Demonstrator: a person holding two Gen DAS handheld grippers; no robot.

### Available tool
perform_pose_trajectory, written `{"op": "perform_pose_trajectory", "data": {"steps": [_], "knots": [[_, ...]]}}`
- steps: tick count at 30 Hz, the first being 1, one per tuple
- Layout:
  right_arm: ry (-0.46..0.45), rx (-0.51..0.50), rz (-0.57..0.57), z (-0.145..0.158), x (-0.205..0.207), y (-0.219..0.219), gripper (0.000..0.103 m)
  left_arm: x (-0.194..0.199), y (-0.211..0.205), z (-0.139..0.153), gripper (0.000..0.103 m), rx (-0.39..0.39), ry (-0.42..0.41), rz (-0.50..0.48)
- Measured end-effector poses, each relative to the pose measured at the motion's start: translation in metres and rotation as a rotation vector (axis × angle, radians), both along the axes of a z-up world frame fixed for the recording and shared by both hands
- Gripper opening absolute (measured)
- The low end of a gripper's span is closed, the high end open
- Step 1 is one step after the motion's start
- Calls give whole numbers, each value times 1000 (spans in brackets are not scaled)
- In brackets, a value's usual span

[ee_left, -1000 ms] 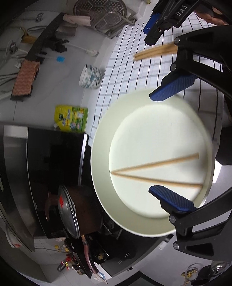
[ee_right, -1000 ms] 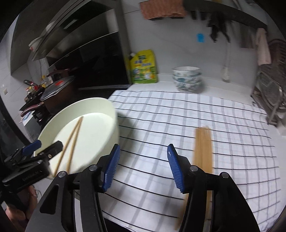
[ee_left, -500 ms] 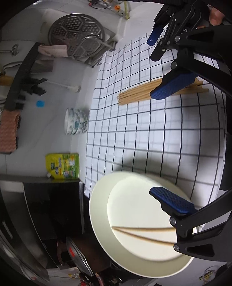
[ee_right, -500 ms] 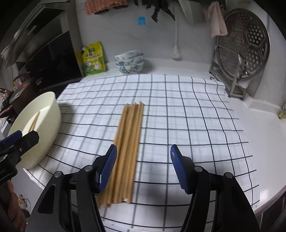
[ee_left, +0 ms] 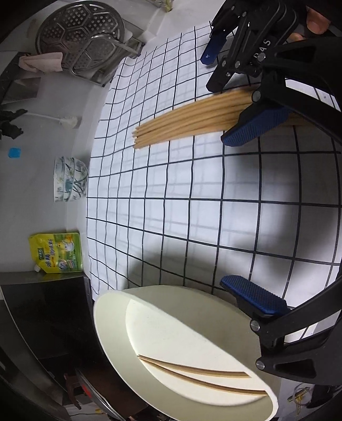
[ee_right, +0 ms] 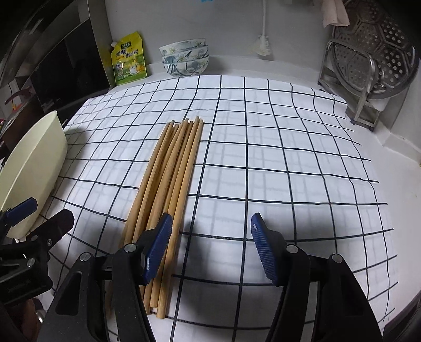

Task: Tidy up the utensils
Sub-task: 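Move both open tools back over the remaining chopsticks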

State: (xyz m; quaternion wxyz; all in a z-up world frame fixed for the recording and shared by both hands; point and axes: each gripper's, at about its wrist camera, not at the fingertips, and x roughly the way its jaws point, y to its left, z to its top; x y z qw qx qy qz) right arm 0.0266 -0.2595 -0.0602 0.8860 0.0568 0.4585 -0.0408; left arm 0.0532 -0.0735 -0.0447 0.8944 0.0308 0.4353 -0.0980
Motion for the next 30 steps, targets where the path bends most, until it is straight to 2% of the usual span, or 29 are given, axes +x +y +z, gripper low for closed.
{"op": "perform_pose_trajectory", "data": {"steps": [5,13,21,30], "knots": [[20,-29,11,-6,7,4,60,5,4,-4,97,-8,16,21],[35,-69,4,-9,6,0,60,8,-8,-10,97,-11,33,-1],[34,-44,-58,-12,-3,-28,60,15,-28,-21,97,-17,47,-39],[27,-32,-82,-12,-7,-38,60,17,-42,-26,97,-1,55,-75]]}}
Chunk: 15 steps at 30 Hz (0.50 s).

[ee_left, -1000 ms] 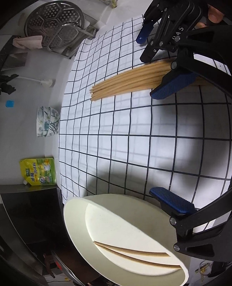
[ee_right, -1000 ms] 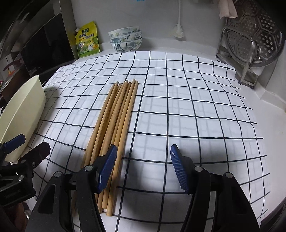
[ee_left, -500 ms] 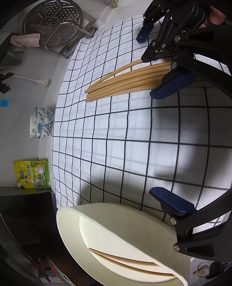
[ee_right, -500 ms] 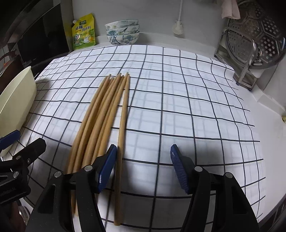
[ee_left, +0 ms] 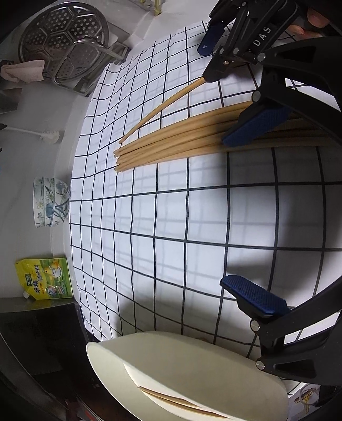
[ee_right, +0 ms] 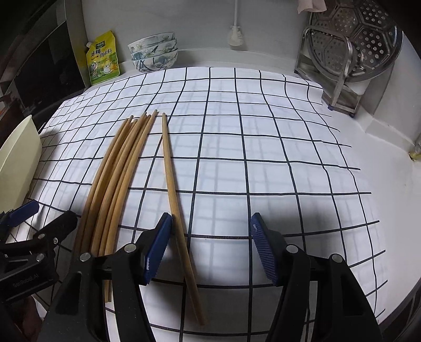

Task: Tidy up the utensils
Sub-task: 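Move both open tools back over the remaining chopsticks, then close the left tool on a chopstick while the right tool grasps another chopstick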

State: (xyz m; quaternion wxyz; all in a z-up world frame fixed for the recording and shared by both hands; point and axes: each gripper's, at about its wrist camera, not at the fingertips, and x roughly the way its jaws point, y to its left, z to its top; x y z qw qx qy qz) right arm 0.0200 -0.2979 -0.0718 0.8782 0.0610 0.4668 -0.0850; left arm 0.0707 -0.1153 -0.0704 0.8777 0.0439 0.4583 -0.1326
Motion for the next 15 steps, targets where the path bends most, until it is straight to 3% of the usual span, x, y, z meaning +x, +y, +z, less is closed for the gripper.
{"op": "perform_pose_trajectory", "data": {"steps": [15], "knots": [[-7,4,3,0,-1,1,60,-1,-5,-5,98,21,7,-13]]}}
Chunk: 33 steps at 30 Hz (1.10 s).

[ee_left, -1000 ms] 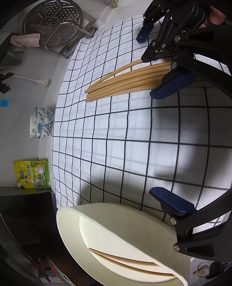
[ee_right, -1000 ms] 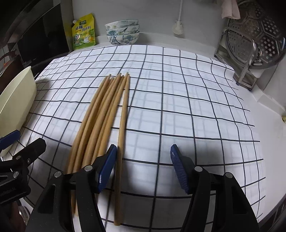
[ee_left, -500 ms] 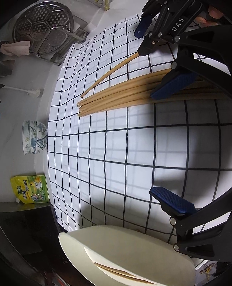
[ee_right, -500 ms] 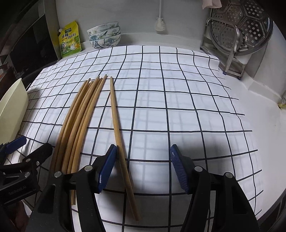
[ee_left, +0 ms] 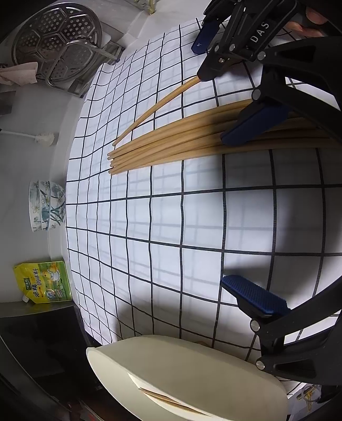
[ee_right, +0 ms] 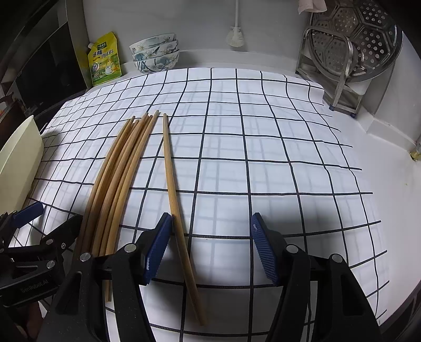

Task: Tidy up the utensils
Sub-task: 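Close the left tool on a chopstick while the right tool grasps another chopstick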

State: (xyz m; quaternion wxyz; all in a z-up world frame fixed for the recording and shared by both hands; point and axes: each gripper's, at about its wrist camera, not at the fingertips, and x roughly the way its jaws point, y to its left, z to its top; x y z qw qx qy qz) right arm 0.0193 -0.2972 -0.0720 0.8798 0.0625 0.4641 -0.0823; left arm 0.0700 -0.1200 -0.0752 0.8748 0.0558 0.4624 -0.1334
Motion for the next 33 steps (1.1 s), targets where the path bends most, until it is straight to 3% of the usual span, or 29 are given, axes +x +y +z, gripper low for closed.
{"op": "perform_pose_trajectory", "data": {"steps": [5,19,20,21,23,26,27,28,30,33], "knots": [[-2,4,3,0,0,0,60,1,-3,-3,98,51,9,-11],[-5,-43,36,3,12,10,60,25,4,-3,98,49,5,40],[-5,-48,42,2,14,11,58,26,2,-3,97,49,3,39],[-5,-51,46,1,16,12,49,27,1,-3,95,46,-1,34],[-16,-34,65,0,18,15,35,26,0,-2,85,25,-4,22],[-21,-46,100,1,18,22,15,22,-4,2,59,19,-18,5],[-24,-44,109,1,18,24,8,20,-5,4,45,13,-20,-5],[-24,-42,115,1,17,25,7,19,-6,4,29,9,-20,-12],[-26,-30,117,1,17,24,6,19,-5,6,12,-12,-5,-23],[-32,24,112,1,16,19,6,19,-2,7,7,-45,17,-31]]}}
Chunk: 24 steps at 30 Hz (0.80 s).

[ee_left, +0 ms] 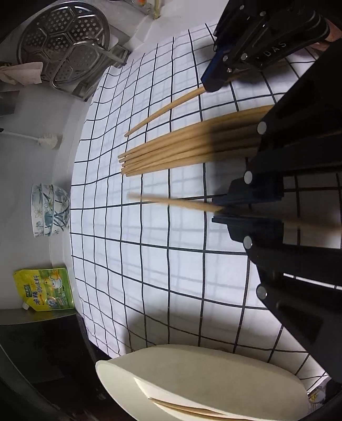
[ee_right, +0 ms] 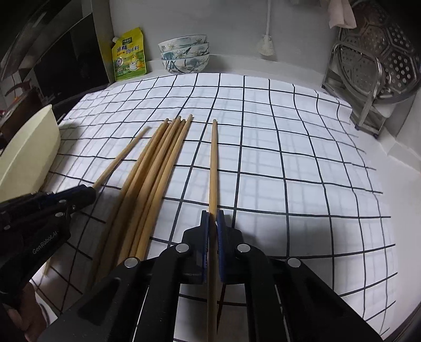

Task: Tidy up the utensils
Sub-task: 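Close the left tool on a chopstick while the right tool grasps another chopstick, then carry both chopsticks over the basin and open both tools to release them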

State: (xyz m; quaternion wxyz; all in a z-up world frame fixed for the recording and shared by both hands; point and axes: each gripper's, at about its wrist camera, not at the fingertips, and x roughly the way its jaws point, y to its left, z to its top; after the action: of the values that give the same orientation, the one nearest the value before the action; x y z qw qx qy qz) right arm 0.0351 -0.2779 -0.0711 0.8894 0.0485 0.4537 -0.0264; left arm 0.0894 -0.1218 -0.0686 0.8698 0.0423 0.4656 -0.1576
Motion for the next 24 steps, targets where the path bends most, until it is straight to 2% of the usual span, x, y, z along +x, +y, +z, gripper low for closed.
{"op": "perform_pose_trajectory", "data": {"steps": [7,14,19,24], "knots": [[-37,71,-37,10,-10,-7,6,-5,5,11,7,-29,-9,-9],[-108,109,-38,42,-23,4,6,-15,19,50,7,-93,-76,-17],[-181,139,7,76,-23,30,6,-27,49,90,7,-134,-159,0],[-228,197,92,96,-10,75,6,-34,102,121,7,-122,-239,48]]}}
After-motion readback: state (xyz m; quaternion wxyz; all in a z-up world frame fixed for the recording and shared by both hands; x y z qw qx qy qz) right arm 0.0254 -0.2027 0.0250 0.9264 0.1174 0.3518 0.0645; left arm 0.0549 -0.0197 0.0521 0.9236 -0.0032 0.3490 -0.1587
